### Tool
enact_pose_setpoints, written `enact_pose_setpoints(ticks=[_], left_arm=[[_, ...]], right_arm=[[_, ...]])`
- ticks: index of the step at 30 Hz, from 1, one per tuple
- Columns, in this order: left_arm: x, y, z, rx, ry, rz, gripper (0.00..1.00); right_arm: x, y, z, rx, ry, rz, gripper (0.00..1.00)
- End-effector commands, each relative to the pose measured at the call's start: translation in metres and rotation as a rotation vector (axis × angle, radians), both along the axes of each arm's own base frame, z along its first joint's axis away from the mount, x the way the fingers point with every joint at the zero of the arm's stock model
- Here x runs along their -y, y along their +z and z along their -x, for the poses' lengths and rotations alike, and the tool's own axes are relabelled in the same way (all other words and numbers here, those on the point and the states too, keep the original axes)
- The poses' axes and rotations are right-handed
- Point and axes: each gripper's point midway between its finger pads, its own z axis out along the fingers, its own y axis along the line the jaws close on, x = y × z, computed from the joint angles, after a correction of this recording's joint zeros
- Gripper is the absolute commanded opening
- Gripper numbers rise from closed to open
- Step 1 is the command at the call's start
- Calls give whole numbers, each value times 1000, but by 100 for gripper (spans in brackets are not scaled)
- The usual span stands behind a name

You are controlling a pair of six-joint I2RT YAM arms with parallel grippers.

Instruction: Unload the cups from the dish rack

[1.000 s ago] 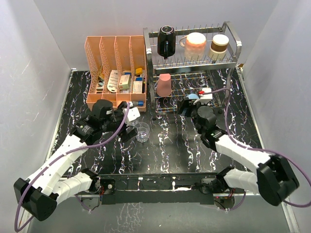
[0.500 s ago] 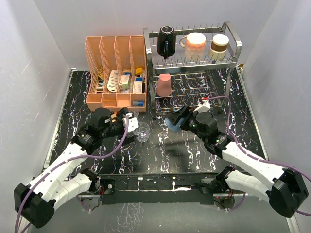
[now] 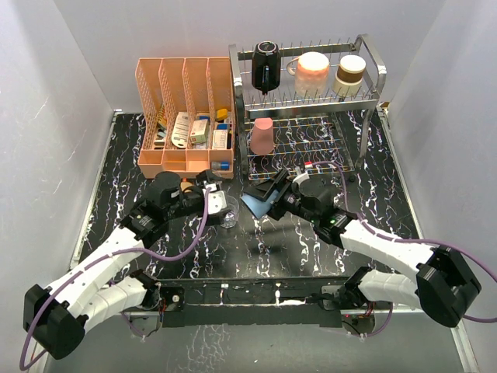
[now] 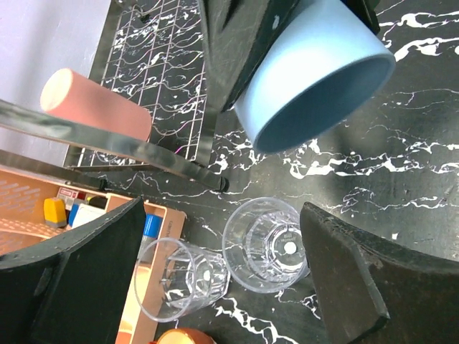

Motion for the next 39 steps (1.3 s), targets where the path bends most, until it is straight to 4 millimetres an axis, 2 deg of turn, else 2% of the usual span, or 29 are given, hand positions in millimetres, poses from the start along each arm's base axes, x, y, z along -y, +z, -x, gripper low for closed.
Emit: enact_pose_setpoints(ticks=[1, 5, 10, 12, 15, 17, 18, 22, 24, 26, 28, 31, 33, 36, 39], left_arm=[[17, 28, 0, 46, -45, 59, 86], [27, 37, 0, -14, -14, 114, 79], [35, 54, -2, -132, 34, 196, 58], [37, 59, -2, -159, 46, 217, 46], [35, 61, -3, -176, 68, 228, 18], [33, 58, -4, -182, 86, 219, 3], [30, 57, -4, -184, 96, 212, 0], [15, 45, -4, -201, 165, 145, 0], [6, 42, -2, -209, 198, 104, 0], [-4, 41, -2, -209, 222, 46, 0], [-16, 33, -1, -240, 255, -26, 0], [-32, 11, 18, -325, 208, -185, 0], [-44, 0, 31, -383, 180, -291, 0], [-66, -10, 46, -457, 153, -446, 0], [-93, -28, 55, -522, 164, -601, 0]], right_arm=[[-25, 76, 5, 56, 57, -242, 24], [-37, 90, 12, 48, 88, -315, 24], [-53, 95, 19, 38, 124, -345, 25], [-57, 95, 21, 33, 138, -361, 25], [-61, 95, 23, 30, 152, -371, 31], [-58, 93, 21, 37, 129, -366, 43], [-53, 93, 19, 38, 107, -365, 52], [-17, 83, -4, 66, -5, -277, 87], [11, 72, -19, 93, -55, -191, 96], [45, 53, -39, 98, -108, -69, 98], [73, 34, -51, 99, -129, 59, 98], [109, 13, -63, 130, -152, 239, 98], [130, 8, -71, 138, -182, 324, 98], [151, 12, -82, 180, -210, 411, 98], [162, 19, -94, 212, -232, 494, 98]])
